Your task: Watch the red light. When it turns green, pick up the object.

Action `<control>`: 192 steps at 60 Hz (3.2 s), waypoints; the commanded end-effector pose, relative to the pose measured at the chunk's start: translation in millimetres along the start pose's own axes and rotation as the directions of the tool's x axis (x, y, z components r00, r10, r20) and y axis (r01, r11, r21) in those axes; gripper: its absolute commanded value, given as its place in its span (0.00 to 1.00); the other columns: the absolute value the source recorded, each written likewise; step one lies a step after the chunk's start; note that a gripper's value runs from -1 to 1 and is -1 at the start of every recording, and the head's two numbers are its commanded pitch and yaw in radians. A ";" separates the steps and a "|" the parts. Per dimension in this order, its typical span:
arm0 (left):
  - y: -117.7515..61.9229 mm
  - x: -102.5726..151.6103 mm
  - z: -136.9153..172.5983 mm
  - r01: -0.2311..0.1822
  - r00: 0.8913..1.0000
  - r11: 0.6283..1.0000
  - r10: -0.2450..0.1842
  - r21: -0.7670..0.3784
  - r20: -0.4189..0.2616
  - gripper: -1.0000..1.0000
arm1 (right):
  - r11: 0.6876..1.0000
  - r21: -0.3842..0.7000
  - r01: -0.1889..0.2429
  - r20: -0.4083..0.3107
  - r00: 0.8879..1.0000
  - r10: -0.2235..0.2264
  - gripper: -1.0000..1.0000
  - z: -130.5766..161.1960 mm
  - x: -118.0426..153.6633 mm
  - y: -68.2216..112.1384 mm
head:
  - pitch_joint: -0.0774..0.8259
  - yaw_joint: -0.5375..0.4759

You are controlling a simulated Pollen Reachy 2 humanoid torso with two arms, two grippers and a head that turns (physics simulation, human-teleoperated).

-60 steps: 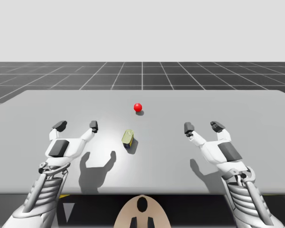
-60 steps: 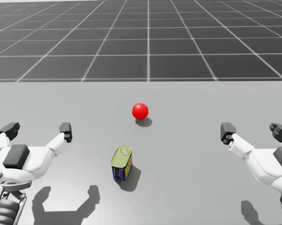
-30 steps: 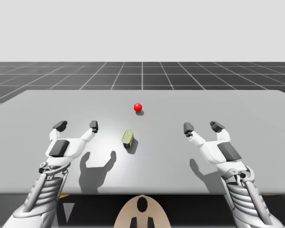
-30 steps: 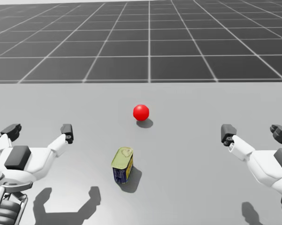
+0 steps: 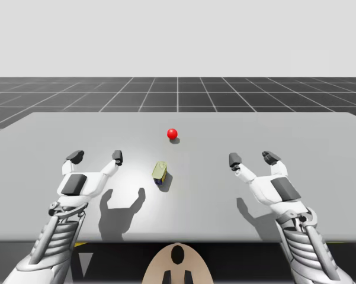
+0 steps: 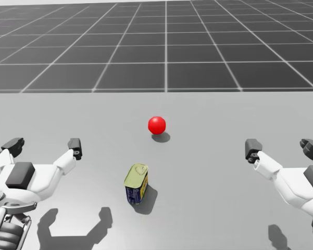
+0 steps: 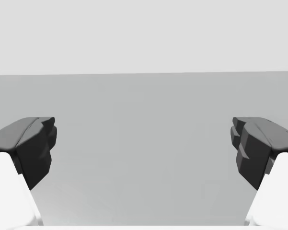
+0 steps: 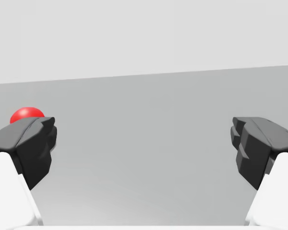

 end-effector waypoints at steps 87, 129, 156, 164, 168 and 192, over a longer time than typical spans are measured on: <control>-3.2 -2.0 0.6 -0.003 1.000 1.000 0.003 -0.004 -0.008 0.00 | 1.000 -0.006 -0.031 0.003 1.000 0.031 0.00 0.3 -4.2 3.7 | 0.57 0.57; -3.6 -2.7 0.5 0.001 1.000 1.000 -0.001 -0.010 -0.013 0.00 | 0.999 -0.012 -0.036 0.008 0.999 0.036 0.00 0.7 -2.8 3.2 | 0.72 0.60; -3.6 -3.3 0.2 -0.036 0.999 0.999 0.035 -0.038 -0.037 0.00 | 0.999 -0.018 -0.038 0.005 0.999 0.038 0.00 -0.3 -4.7 2.6 | 0.79 0.63; -4.6 0.0 9.4 -0.065 0.990 0.990 0.049 -0.122 -0.129 0.00 | 0.998 -0.029 -0.050 0.006 0.999 0.051 0.00 -0.7 -5.2 2.1 | 0.78 0.63; -6.4 3.8 17.2 -0.077 0.987 0.980 0.049 -0.183 -0.153 0.00 | 0.998 -0.031 -0.051 0.007 0.999 0.051 0.00 -0.6 -4.9 2.0 | 0.78 0.63; -28.2 -2.8 73.5 -0.158 0.939 0.889 0.000 -0.431 -0.344 0.00 | 0.997 -0.041 -0.058 0.006 0.998 0.059 0.00 -2.7 -8.4 1.2 | 0.79 0.64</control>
